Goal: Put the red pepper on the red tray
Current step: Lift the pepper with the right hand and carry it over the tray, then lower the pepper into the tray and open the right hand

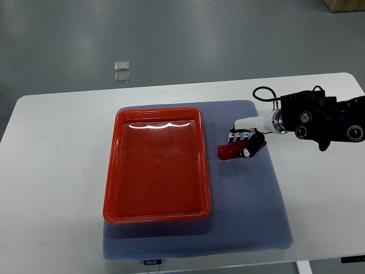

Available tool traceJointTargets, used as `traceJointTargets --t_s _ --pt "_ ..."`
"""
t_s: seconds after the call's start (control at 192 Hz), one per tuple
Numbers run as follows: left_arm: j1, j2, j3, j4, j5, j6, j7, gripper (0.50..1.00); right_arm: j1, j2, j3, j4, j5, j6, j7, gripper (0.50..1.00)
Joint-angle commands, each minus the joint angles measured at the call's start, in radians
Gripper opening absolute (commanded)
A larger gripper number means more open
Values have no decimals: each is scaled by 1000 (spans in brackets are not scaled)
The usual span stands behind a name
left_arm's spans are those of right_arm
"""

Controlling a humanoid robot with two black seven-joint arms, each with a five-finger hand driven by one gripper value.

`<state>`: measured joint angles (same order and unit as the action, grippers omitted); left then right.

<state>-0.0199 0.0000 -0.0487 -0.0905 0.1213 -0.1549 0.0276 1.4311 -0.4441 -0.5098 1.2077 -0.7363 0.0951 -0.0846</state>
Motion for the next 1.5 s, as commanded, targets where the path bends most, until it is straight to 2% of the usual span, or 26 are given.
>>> traceJointTargets --t_s 0.0,0.193,0.271,0.355,0.547,0.699,0.839,0.938,1.225,1.298,1.376,1.397,1.402,1.408,1.413,1.418,1.423,1.428,1.434,1.439,1.444,1.449,1.455,1.465,1.481,1.496 --pt "0 0 0 0 0 0 0 1000 31 1 5 -17 2 0 2 500" --pt "0 0 0 0 0 0 0 1000 97 33 50 -28 15 -17 5 500" --pt "0 0 1 0 0 0 0 1000 92 96 134 -56 38 -61 5 500" --pt "0 0 1 0 0 0 0 1000 88 156 185 -89 75 -74 5 500" --pt "0 0 0 0 0 0 0 1000 40 275 189 -148 89 -77 2 500" --pt "0 0 0 0 0 0 0 1000 -15 329 191 -183 86 -86 2 500" --pt "0 0 0 0 0 0 0 1000 -58 419 189 -257 81 -89 2 500" --pt "0 0 1 0 0 0 0 1000 -73 444 189 -306 80 -89 2 500" --pt "0 0 1 0 0 0 0 1000 -90 444 188 -329 77 -90 0 502" --pt "0 0 1 0 0 0 0 1000 -92 444 188 -335 77 -90 2 556" --pt "0 0 0 0 0 0 0 1000 -90 444 189 -335 78 -90 2 633" --pt "0 0 0 0 0 0 0 1000 -90 444 189 -335 78 -90 2 672" --pt "0 0 0 0 0 0 0 1000 -90 444 189 -335 78 -90 3 696" --pt "0 0 0 0 0 0 0 1000 -90 444 189 -335 78 -90 3 697" --pt "0 0 0 0 0 0 0 1000 -90 444 189 -335 78 -90 3 723" --pt "0 0 0 0 0 0 0 1000 -90 444 189 -335 78 -90 3 723" --pt "0 0 0 0 0 0 0 1000 -90 444 189 -335 80 -90 3 758" --pt "0 0 0 0 0 0 0 1000 -90 444 189 -335 80 -90 3 758" --pt "0 0 0 0 0 0 0 1000 -90 444 189 -335 80 -90 3 790" --pt "0 0 0 0 0 0 0 1000 -90 444 189 -335 80 -90 3 791" --pt "0 0 0 0 0 0 0 1000 -89 444 191 -335 80 -90 3 823" --pt "0 0 0 0 0 0 0 1000 -89 444 191 -335 80 -90 3 823" --pt "0 0 0 0 0 0 0 1000 -89 444 191 -335 80 -90 3 848" --pt "0 0 0 0 0 0 0 1000 -89 444 191 -335 80 -90 3 848" --pt "0 0 0 0 0 0 0 1000 -89 444 191 -335 80 -90 5 887" --pt "0 0 0 0 0 0 0 1000 -89 444 192 -335 80 -90 5 895"
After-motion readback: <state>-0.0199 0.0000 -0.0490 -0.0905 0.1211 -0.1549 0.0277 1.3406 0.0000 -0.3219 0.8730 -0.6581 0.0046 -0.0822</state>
